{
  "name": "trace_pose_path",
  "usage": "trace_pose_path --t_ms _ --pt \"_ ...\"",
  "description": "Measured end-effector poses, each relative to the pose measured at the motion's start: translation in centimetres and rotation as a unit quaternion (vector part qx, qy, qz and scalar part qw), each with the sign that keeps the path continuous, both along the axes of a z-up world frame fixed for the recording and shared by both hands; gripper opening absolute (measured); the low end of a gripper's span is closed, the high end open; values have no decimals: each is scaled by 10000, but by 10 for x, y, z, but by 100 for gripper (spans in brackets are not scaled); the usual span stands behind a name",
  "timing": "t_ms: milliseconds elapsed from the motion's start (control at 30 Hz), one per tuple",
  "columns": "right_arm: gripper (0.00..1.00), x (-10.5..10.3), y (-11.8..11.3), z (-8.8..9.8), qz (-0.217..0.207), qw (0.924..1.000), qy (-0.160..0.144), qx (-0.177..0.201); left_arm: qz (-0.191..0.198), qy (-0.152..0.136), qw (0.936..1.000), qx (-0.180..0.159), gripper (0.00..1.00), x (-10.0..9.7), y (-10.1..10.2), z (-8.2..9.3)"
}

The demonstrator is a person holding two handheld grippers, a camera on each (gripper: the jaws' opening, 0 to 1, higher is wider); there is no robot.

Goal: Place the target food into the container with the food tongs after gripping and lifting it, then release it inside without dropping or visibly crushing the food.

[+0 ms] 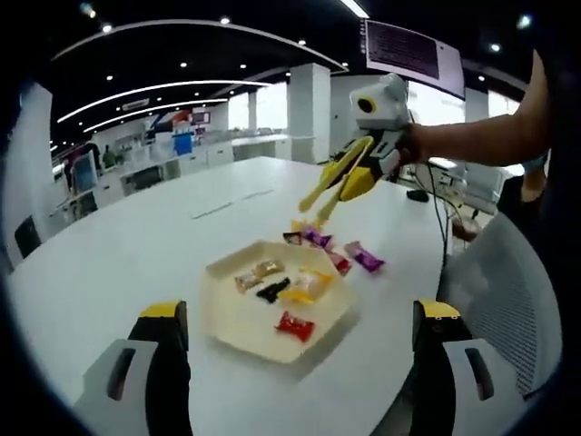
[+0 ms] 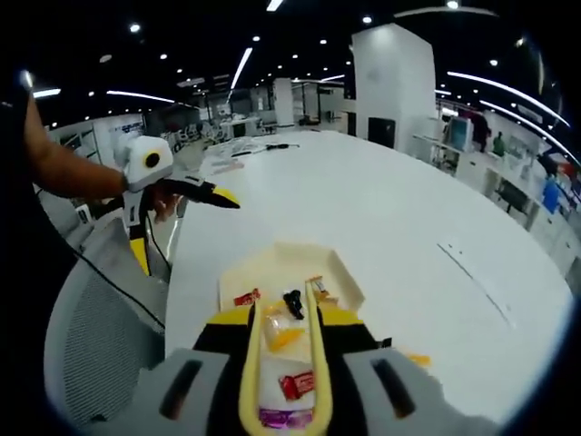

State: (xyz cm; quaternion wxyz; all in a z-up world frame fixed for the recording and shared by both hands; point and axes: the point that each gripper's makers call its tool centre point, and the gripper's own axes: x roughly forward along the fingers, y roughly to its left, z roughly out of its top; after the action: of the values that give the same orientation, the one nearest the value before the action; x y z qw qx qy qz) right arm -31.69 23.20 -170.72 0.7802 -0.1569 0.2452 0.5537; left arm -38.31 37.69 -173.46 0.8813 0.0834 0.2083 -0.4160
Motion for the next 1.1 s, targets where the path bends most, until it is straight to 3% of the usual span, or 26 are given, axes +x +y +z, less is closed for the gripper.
trace_pose_path --t_ms 267,333,400,467,567,667,733,867,1100 --pt "25 7 -43 -14 -361 9986 85 -372 472 -5 9988 151 100 -25 24 -21" --pt "25 9 -59 -26 -435 9963 96 -740 541 7 9984 177 100 -27 27 -25" --pt "25 3 -73 -40 -465 9934 333 -994 606 3 9980 184 100 -27 29 -27" --pt "25 4 -91 -53 -575 9900 297 -1256 652 -34 9977 180 99 -26 28 -24" --pt "25 2 -111 -66 -730 9863 496 -1393 677 -76 9975 190 99 -24 29 -24" --pt "25 1 -138 -79 -855 9792 512 -1768 691 -47 9974 191 99 -23 30 -27" --pt "25 0 -143 -83 -844 9796 579 -1731 707 -41 9973 170 99 -23 30 -26" --pt "25 -5 -154 -91 -725 9741 584 -2060 693 -17 9974 191 99 -24 28 -27" --pt "26 -4 -147 -97 -607 9726 642 -2152 719 -6 9972 198 99 -23 29 -28"
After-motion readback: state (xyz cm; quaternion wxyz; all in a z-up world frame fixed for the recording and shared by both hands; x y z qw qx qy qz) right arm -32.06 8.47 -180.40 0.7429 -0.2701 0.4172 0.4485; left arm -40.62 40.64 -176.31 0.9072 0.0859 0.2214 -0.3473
